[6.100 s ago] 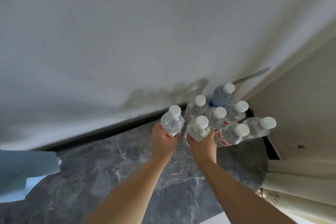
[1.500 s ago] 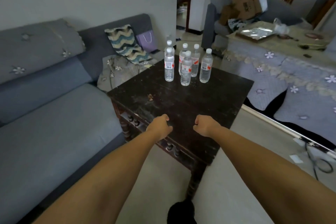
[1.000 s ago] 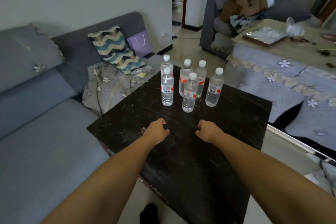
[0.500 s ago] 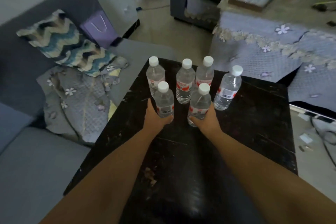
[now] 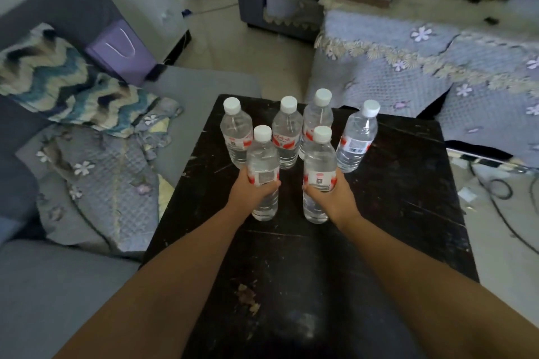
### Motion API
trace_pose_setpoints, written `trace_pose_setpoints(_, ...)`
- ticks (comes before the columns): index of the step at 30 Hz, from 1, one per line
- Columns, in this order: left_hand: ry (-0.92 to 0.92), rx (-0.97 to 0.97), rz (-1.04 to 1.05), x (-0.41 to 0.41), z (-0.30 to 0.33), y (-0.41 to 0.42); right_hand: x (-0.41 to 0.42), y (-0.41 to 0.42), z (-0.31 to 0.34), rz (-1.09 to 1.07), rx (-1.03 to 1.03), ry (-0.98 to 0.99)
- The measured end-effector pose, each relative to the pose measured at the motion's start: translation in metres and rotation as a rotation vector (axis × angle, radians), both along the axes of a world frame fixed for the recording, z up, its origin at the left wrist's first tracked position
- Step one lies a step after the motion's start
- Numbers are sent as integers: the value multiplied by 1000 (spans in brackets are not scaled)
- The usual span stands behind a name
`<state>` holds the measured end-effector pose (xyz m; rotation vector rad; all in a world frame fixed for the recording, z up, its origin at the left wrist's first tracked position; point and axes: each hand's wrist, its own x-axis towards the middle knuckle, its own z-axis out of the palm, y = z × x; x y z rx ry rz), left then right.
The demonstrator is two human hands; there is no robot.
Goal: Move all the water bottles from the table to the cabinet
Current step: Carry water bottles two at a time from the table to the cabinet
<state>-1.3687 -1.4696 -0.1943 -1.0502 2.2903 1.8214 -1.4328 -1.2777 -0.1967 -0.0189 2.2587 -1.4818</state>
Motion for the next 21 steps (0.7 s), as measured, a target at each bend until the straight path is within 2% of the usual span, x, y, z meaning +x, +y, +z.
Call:
trace_pose_setpoints(9, 5, 7, -236, -7, 37, 82, 21, 78, 30, -113, 144, 49)
trace_pose_setpoints(15, -2, -74, -514, -3, 52, 196, 66, 199, 50, -349, 257, 79)
trace_pose_setpoints(21, -33, -145, -784, 35, 59, 347, 157, 351, 58, -606, 306, 28)
